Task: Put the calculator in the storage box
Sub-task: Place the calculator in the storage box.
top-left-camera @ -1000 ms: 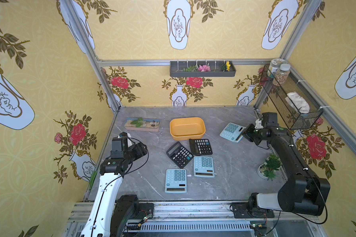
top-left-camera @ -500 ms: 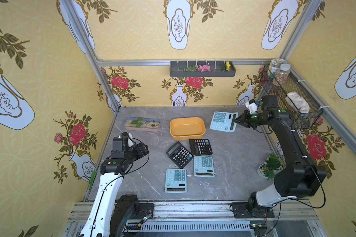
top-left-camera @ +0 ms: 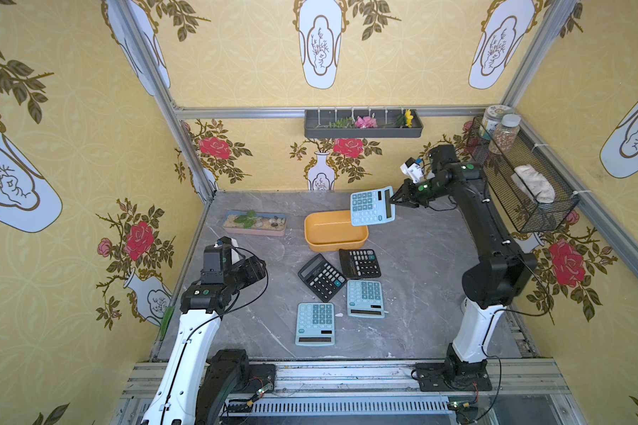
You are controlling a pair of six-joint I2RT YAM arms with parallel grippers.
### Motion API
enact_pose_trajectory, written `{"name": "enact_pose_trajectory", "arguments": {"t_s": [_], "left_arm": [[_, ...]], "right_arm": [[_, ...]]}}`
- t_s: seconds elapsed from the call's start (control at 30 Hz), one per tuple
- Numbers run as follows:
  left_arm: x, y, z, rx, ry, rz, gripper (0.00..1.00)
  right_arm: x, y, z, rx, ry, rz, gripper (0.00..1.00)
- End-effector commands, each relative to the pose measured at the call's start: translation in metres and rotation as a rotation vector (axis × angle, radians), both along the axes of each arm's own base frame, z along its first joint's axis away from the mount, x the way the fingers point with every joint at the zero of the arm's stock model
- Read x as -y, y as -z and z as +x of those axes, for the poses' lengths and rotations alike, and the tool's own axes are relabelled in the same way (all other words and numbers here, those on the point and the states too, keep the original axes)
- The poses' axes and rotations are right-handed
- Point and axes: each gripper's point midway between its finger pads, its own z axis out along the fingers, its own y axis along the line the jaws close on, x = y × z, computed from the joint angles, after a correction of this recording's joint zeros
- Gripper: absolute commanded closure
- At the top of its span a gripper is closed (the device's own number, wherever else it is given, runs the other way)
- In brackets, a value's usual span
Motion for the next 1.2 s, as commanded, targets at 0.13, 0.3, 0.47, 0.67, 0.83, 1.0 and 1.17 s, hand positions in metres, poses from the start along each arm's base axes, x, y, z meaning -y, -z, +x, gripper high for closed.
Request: {"name": "enact_pose_trajectory", "arguments": {"t_s": [0.13, 0.3, 0.47, 0.67, 0.83, 1.0, 1.17], "left_arm": [[0.001, 0.002, -0.001, -0.01, 0.007, 0.011, 0.28], [0.002, 0.003, -0.002, -0.013, 0.013, 0.013, 0.28], [0.004, 0.003, -0.002, -0.015, 0.019, 0.015, 0.28], [0.007, 0.004, -0.003, -0.019, 0.028, 0.024, 0.28], [0.008, 0.004, -0.005, -0.02, 0.033, 0.034, 0.28], [0.008, 0.004, -0.005, -0.02, 0.033, 0.039, 0.28], [0.008, 0.004, -0.005, -0.018, 0.033, 0.04, 0.28]], "right_arm": [[-0.022, 0.039, 0.02, -0.054, -0.063, -0.066, 1.0], [-0.033, 0.057, 0.034, -0.048, -0.068, -0.063, 1.0], [-0.039, 0.074, 0.044, -0.062, -0.057, -0.059, 1.0], [-0.045, 0.095, 0.054, -0.088, -0.036, -0.056, 1.0], [-0.054, 0.108, 0.059, -0.103, -0.031, -0.041, 1.0], [-0.062, 0.128, 0.059, -0.139, -0.038, -0.041, 1.0], [-0.067, 0.144, 0.058, -0.163, -0.043, -0.044, 1.0]]}}
